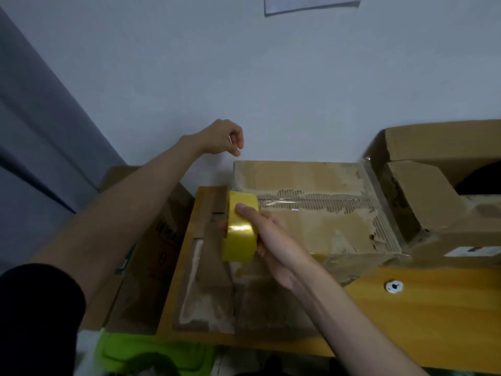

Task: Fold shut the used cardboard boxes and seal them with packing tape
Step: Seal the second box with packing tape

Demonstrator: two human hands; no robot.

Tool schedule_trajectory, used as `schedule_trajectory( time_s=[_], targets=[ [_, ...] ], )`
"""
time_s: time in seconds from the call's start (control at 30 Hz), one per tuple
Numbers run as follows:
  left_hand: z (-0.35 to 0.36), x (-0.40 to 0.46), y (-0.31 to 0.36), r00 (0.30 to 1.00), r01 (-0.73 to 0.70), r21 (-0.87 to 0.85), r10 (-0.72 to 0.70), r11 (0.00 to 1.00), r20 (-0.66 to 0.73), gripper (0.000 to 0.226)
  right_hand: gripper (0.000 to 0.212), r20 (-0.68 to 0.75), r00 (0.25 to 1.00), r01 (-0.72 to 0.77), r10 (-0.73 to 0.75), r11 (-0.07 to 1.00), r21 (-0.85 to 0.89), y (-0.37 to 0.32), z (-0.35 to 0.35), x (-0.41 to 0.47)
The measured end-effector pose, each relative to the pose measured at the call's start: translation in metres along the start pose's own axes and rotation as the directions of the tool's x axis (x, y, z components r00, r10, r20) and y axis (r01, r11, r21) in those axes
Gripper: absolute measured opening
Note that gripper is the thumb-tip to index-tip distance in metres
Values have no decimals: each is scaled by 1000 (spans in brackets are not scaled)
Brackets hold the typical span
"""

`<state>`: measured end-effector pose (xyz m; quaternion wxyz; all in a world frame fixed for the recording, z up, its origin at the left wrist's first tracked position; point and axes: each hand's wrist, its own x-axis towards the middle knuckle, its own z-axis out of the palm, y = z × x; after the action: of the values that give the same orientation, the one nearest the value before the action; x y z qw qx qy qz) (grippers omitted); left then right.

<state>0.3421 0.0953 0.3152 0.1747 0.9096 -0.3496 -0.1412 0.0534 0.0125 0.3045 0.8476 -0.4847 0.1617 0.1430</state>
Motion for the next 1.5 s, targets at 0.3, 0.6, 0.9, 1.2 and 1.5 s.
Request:
schedule_trajectory(
  time_s=[0.3, 0.6, 0.9, 1.2, 1.5],
  targets=[
    [14, 27, -34, 999, 16, -41, -14, 999, 40, 21, 33, -10, 999, -47, 48, 998, 50, -17, 11, 39],
    [19, 38, -41, 996, -12, -31, 14, 999, 88, 19, 29, 19, 998, -63, 62, 997, 53, -20, 12, 49],
    [30, 28, -51, 1000, -17, 107, 18, 994, -1, 49, 36, 21, 995, -98, 97, 994, 43, -16, 13, 53],
    [57, -41, -54, 960, -278, 313, 273, 908, 61, 46, 29, 29, 996, -90, 89, 995, 43, -13, 18, 55],
    [59, -43, -65, 928, -254, 381, 114, 889, 354, 61, 20, 0, 995, -102, 102, 995, -12, -10, 28, 47]
  ],
)
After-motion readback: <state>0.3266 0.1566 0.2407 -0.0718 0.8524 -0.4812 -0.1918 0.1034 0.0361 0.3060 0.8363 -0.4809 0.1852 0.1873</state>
